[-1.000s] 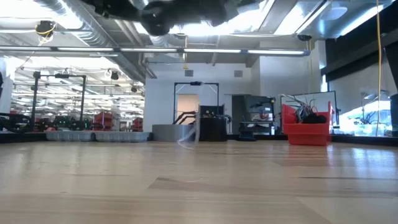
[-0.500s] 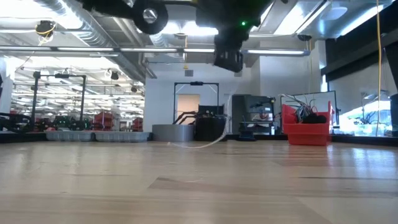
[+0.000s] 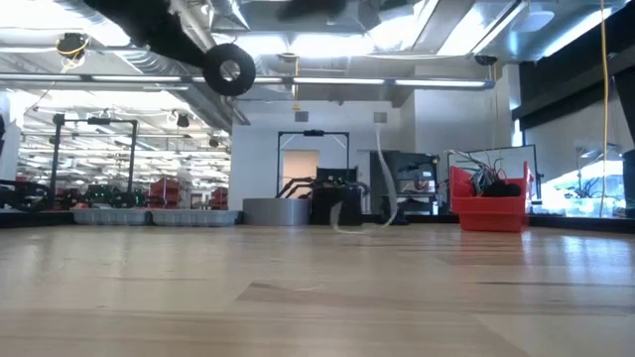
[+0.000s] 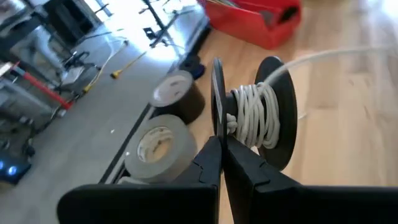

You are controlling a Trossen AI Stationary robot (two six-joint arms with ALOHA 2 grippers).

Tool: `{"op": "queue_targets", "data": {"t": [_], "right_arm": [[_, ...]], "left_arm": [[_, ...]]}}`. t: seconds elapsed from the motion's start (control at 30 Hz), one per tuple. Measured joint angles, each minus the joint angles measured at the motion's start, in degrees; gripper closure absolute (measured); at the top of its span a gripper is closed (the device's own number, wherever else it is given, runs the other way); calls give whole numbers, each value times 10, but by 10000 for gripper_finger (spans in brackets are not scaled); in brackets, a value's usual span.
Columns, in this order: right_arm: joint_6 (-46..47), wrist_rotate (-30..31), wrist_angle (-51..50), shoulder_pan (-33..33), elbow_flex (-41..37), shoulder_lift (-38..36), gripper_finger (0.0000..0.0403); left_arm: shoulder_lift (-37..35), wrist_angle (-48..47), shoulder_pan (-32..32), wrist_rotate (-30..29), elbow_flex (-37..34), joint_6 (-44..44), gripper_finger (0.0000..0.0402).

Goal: Coil cords
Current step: Uncoil the white wire from the black spool

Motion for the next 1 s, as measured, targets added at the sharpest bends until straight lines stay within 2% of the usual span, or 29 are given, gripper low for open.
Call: {"op": "queue_targets", "data": {"t": [0.1,0.2,0.27,0.3,0.37,0.5,0.63,0.73,0.9,1.0], "right_arm": [[-1,-222,15,-4,1,3,393],[8,-394,-15,-13,0,14,393],[27,-431,-62,-17,0,21,393],[40,-424,-87,-18,0,22,393],[69,-358,-154,-22,0,22,393],[137,-132,-266,-33,-1,22,393],[188,88,-323,-46,-1,20,393],[209,217,-331,-54,-1,20,393],[219,352,-313,-46,-1,9,393],[228,364,-288,-42,0,5,393]], "left_arm": [[0,38,25,-17,0,-10,400],[0,77,40,-26,0,-6,400],[0,82,38,-25,0,1,400],[0,81,36,-25,0,1,400],[0,79,31,-25,0,3,400],[0,79,19,-25,0,13,400],[0,77,10,-25,0,24,400],[0,60,1,-25,0,26,400],[0,33,-4,-25,0,26,400],[0,19,-4,-24,0,26,400]]}}
